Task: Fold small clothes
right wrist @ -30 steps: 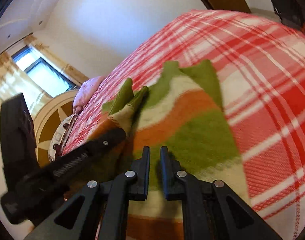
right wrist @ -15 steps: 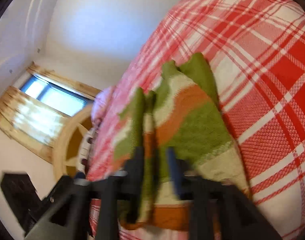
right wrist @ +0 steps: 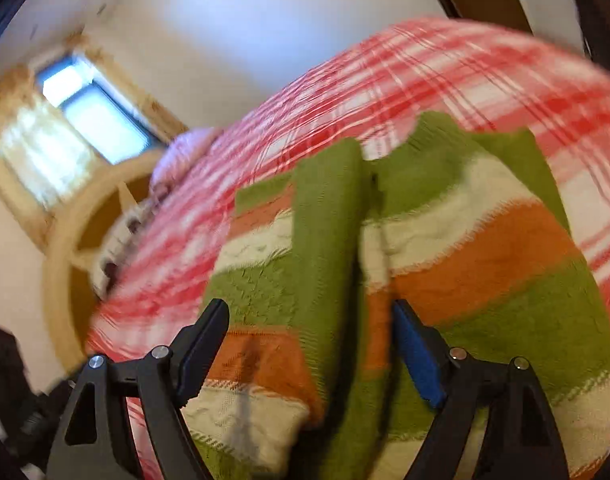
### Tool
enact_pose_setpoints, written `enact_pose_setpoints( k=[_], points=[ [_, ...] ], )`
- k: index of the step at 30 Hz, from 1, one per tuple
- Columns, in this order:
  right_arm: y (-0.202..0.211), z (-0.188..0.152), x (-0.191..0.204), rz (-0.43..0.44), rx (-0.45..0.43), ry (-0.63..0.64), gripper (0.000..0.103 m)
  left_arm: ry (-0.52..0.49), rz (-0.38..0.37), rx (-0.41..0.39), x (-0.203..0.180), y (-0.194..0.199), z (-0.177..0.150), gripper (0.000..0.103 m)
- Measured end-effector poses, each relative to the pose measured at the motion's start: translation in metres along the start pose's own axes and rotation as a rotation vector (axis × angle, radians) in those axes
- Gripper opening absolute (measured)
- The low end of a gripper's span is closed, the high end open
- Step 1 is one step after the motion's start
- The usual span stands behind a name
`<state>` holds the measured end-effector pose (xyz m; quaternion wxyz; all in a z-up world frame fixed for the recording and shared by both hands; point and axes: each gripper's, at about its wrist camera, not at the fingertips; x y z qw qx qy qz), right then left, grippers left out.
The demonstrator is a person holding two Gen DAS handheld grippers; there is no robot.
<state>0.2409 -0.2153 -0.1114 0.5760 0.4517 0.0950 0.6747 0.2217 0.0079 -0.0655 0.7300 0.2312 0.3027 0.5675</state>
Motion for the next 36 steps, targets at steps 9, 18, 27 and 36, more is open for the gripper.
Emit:
enact_pose_setpoints(
  k=[9,18,27,36],
  points=[
    [0.012,-0.005,0.027,-0.156,-0.079,0.263,0.02,0.03,-0.005,0.036,0.005,-0.011,-0.004,0.086],
    [0.069,0.014,0.009,-0.2,-0.159,0.361,0.02,-0.033,0.024,-0.005,-0.012,-0.011,0.005,0.086],
    [0.06,0.005,-0.073,-0.261,-0.072,0.254,0.02,-0.118,-0.003,0.01,-0.052,-0.029,0.005,0.086],
    [0.076,0.003,-0.087,-0.3,-0.134,0.168,0.045,-0.277,0.073,0.077,-0.111,-0.061,-0.02,0.086]
  ],
)
Point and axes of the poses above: each gripper's, at about its wrist camera, not at the fingertips, and y roughly against the way its jaws point, x to its left, z to its top, and after that the axes turned 5 degrees about -y, right-handed
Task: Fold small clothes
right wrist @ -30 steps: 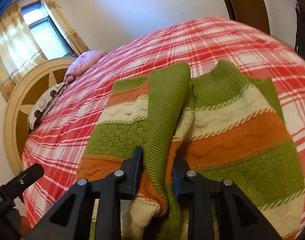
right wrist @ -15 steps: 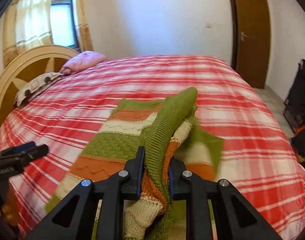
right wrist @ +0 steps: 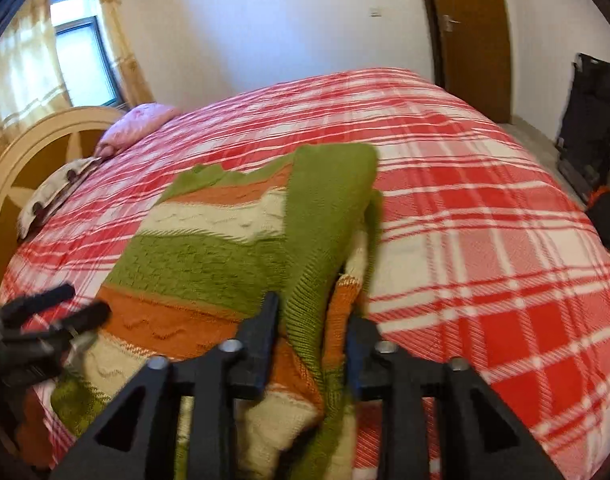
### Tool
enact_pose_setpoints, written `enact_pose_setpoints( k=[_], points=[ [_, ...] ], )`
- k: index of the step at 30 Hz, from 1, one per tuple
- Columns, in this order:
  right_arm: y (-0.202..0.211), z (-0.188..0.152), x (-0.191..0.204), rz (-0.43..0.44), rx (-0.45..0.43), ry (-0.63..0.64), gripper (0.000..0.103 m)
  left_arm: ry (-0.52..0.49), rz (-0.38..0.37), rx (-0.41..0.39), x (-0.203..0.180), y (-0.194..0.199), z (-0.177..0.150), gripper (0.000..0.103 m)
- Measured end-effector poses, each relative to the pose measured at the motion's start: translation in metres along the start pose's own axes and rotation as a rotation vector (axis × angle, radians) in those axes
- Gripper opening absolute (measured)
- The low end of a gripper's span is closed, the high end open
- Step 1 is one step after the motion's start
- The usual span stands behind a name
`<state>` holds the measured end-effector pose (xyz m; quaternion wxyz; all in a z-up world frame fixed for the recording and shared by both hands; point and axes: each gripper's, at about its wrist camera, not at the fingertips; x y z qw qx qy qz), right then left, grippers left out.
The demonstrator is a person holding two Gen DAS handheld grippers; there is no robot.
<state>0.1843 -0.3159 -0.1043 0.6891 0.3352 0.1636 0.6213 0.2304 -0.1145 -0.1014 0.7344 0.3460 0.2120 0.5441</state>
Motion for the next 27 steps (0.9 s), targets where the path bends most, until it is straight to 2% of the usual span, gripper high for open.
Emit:
enact_pose_setpoints(
  k=[2,4,5,7,10,15,17,22,24,27],
  points=[
    [0.026,-0.004,0.008,-0.104,-0.071,0.036,0.045,-0.004,0.02,0.014,-0.005,-0.003,-0.004,0.087],
    [0.055,-0.013,0.02,-0.132,-0.156,0.092,0.045,-0.018,0.043,0.006,-0.008,0.002,-0.004,0.087],
    [0.068,-0.019,0.028,-0.116,-0.18,0.116,0.045,-0.033,0.054,0.002,-0.009,0.004,-0.003,0.087],
    [0.081,-0.031,0.04,-0.049,-0.164,0.141,0.045,-0.056,0.07,0.001,-0.014,0.005,-0.003,0.088],
    [0.074,-0.045,0.044,0.027,-0.082,0.105,0.045,-0.037,0.066,0.022,-0.014,0.005,-0.005,0.088],
    [0.043,-0.067,0.03,-0.007,0.029,0.046,0.045,-0.045,0.072,0.023,-0.017,0.015,-0.008,0.088],
    [0.046,-0.072,0.028,0.005,0.0,0.045,0.045,-0.055,0.079,0.02,-0.017,0.018,-0.011,0.088],
    [0.06,-0.064,0.027,0.006,0.034,0.046,0.045,-0.065,0.073,0.047,-0.016,0.017,-0.019,0.088],
    [0.074,-0.055,0.023,0.024,-0.01,0.031,0.045,-0.063,0.053,0.042,-0.012,0.022,-0.019,0.088],
    [0.085,-0.022,0.017,0.02,-0.081,0.026,0.045,-0.033,0.044,0.021,-0.003,0.031,-0.013,0.088]
  ],
)
Point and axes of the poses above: each gripper's, at about its wrist camera, not at the fingertips, and y roughly against the way its jaws point, x to its left, z to its top, and after that the axes turned 5 degrees about -y, right-handed
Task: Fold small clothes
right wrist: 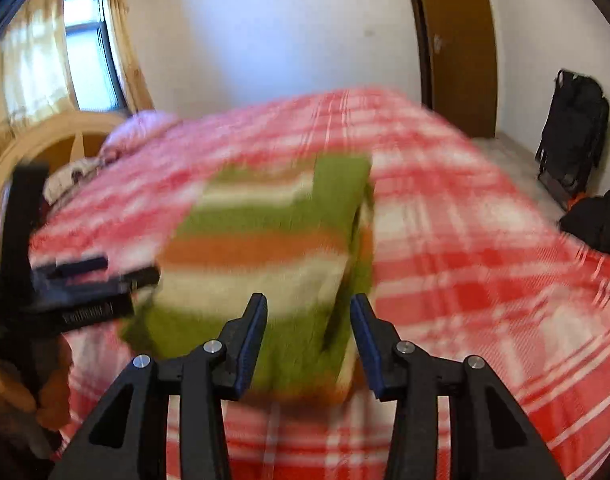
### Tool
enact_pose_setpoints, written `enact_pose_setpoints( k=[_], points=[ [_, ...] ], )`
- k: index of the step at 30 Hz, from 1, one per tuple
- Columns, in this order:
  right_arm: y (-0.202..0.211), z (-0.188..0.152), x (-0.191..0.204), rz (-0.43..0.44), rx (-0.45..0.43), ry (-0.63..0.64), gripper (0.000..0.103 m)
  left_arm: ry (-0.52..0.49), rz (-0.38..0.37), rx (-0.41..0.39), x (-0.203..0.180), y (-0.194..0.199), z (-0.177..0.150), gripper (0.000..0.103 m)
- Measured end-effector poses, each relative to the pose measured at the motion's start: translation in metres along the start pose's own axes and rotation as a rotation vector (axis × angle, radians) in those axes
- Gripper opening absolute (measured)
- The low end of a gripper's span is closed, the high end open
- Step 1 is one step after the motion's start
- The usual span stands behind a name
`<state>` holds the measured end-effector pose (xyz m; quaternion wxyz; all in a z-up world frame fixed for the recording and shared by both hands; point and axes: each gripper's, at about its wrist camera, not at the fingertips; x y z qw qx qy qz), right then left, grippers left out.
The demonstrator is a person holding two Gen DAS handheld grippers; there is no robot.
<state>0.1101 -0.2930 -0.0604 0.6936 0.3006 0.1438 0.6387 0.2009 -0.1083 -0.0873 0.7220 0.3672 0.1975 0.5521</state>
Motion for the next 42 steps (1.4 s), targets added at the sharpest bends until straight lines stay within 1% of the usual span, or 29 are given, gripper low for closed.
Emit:
enact_pose_setpoints(
  k=[2,4,5,6,7,10,11,13,14,17,19,21,24,25,26,27,28,29,30,31,32,34,37,40,42],
  points=[
    [-0.012,0.021,-0.003,0.0,-0.004,-0.003,0.044,0.002,0.029,-0.027,0.002,0.001,0.01,0.088],
    [-0.038,0.039,-0.005,0.001,0.014,-0.005,0.044,-0.001,0.035,-0.022,0.002,-0.005,0.023,0.088],
    [-0.052,0.046,-0.004,0.002,0.037,-0.007,0.039,0.004,0.028,-0.011,0.001,-0.01,0.03,0.088],
    [-0.065,0.05,-0.004,0.005,0.062,-0.006,0.034,0.012,0.021,0.0,0.001,-0.016,0.035,0.088],
    [-0.087,0.054,-0.006,0.005,0.108,-0.004,0.026,0.022,0.013,0.012,0.0,-0.023,0.041,0.088],
    [-0.128,0.052,-0.013,-0.034,0.176,-0.007,0.025,0.034,-0.005,0.064,-0.008,-0.049,0.051,0.088],
    [-0.135,0.052,-0.017,-0.032,0.171,-0.012,0.025,0.033,-0.007,0.077,-0.012,-0.055,0.052,0.088],
    [-0.143,0.059,-0.022,-0.044,0.172,-0.02,0.025,0.036,0.003,0.084,-0.017,-0.065,0.053,0.09],
    [-0.146,0.062,-0.023,-0.04,0.176,-0.027,0.025,0.039,0.011,0.079,-0.019,-0.066,0.053,0.095],
    [-0.157,0.065,-0.022,-0.049,0.16,0.0,0.025,0.017,0.043,0.064,-0.027,-0.07,0.055,0.102],
    [-0.159,0.066,-0.017,-0.074,0.147,0.036,0.025,0.017,0.049,0.057,-0.03,-0.073,0.055,0.102],
    [-0.16,0.067,-0.017,-0.077,0.142,0.043,0.025,0.022,0.047,0.05,-0.031,-0.074,0.056,0.103],
    [-0.155,0.069,-0.022,-0.051,0.13,0.018,0.026,0.019,0.056,0.046,-0.032,-0.075,0.057,0.103],
    [-0.148,0.069,-0.025,-0.033,0.122,-0.009,0.026,0.012,0.059,0.048,-0.033,-0.074,0.058,0.103],
    [-0.143,0.069,-0.027,-0.026,0.117,-0.031,0.028,0.002,0.063,0.051,-0.033,-0.073,0.058,0.103],
    [-0.13,0.067,-0.033,-0.01,0.101,-0.084,0.03,-0.006,0.065,0.053,-0.033,-0.072,0.058,0.103],
    [-0.12,0.065,-0.036,0.006,0.084,-0.117,0.038,-0.018,0.064,0.052,-0.033,-0.069,0.058,0.103],
    [-0.104,0.061,-0.042,0.04,0.054,-0.164,0.051,-0.034,0.06,0.052,-0.033,-0.067,0.057,0.103],
    [-0.091,0.057,-0.048,0.069,0.031,-0.208,0.058,-0.048,0.054,0.049,-0.032,-0.063,0.056,0.103],
    [-0.079,0.052,-0.055,0.09,0.014,-0.253,0.071,-0.053,0.051,0.047,-0.031,-0.061,0.054,0.103],
    [-0.07,0.047,-0.061,0.105,-0.001,-0.29,0.074,-0.051,0.046,0.044,-0.029,-0.057,0.052,0.103],
    [-0.057,0.037,-0.071,0.131,-0.003,-0.36,0.074,-0.037,0.031,0.046,-0.025,-0.054,0.049,0.103],
    [-0.051,0.021,-0.083,0.144,0.042,-0.448,0.074,-0.022,0.02,0.049,-0.024,-0.05,0.044,0.103],
    [-0.047,0.008,-0.086,0.164,0.062,-0.487,0.074,-0.046,0.035,0.044,-0.028,-0.045,0.04,0.103],
    [-0.043,-0.002,-0.082,0.148,0.065,-0.48,0.074,-0.064,0.047,0.033,-0.03,-0.04,0.037,0.103]
  ],
)
Point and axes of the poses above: each gripper's, at about its wrist camera, not at the fingertips, and y roughly against the way its jaws point, x to its left, z to its top, and after that the axes turned 5 degrees about -y, right-handed
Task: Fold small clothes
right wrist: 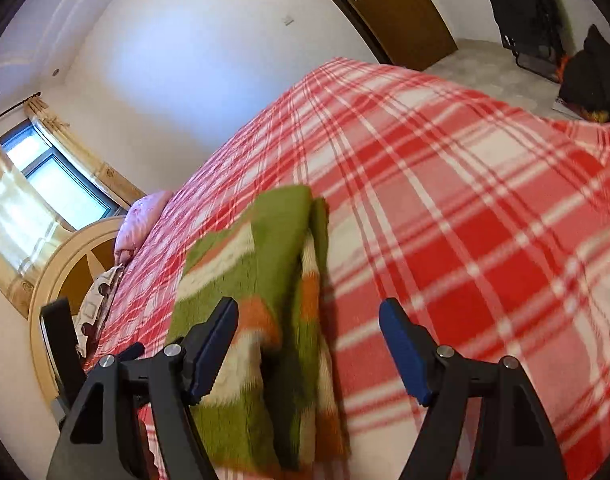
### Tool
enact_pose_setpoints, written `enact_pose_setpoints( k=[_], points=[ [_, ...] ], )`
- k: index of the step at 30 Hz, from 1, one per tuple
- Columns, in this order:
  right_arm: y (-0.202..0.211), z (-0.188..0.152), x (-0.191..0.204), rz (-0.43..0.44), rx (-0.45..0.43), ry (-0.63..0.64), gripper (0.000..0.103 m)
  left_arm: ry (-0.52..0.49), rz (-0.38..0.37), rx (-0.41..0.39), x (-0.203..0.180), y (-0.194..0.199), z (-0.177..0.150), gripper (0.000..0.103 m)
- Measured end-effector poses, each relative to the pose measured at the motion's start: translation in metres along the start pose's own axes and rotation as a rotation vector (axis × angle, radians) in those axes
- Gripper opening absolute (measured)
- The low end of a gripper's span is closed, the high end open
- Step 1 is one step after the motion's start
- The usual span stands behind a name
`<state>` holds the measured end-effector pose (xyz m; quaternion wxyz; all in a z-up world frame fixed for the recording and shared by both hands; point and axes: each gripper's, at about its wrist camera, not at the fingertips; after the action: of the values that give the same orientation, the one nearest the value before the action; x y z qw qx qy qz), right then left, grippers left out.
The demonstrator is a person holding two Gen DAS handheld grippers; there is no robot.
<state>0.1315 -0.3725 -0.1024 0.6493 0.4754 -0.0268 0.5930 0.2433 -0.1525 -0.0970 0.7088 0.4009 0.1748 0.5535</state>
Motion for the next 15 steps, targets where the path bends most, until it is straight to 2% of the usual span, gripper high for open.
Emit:
enact_pose_setpoints(
  k=[4,7,11,15],
  points=[
    [0.004,-0.02,0.0,-0.015,0.018,0.017,0.074,0.004,-0.016,0.0,0.004,0.009,-0.01,0.103],
    [0.003,-0.025,0.002,-0.005,0.043,0.029,0.074,0.018,-0.061,-0.013,0.011,0.016,-0.024,0.103],
    [0.001,-0.011,0.009,0.018,0.013,0.046,0.074,0.044,-0.14,-0.041,0.02,0.021,-0.024,0.103],
    [-0.023,0.007,0.02,0.016,0.054,0.095,0.074,0.093,-0.209,-0.061,0.028,0.017,-0.005,0.103]
  ],
)
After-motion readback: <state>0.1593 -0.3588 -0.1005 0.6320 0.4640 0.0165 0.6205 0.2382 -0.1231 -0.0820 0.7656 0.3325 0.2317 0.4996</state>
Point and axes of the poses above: each gripper's, at about its wrist camera, not at the fingertips, and y roughly against the way its jaws point, x to its left, z to its top, and after that the axes turned 5 degrees about -y, right-handed
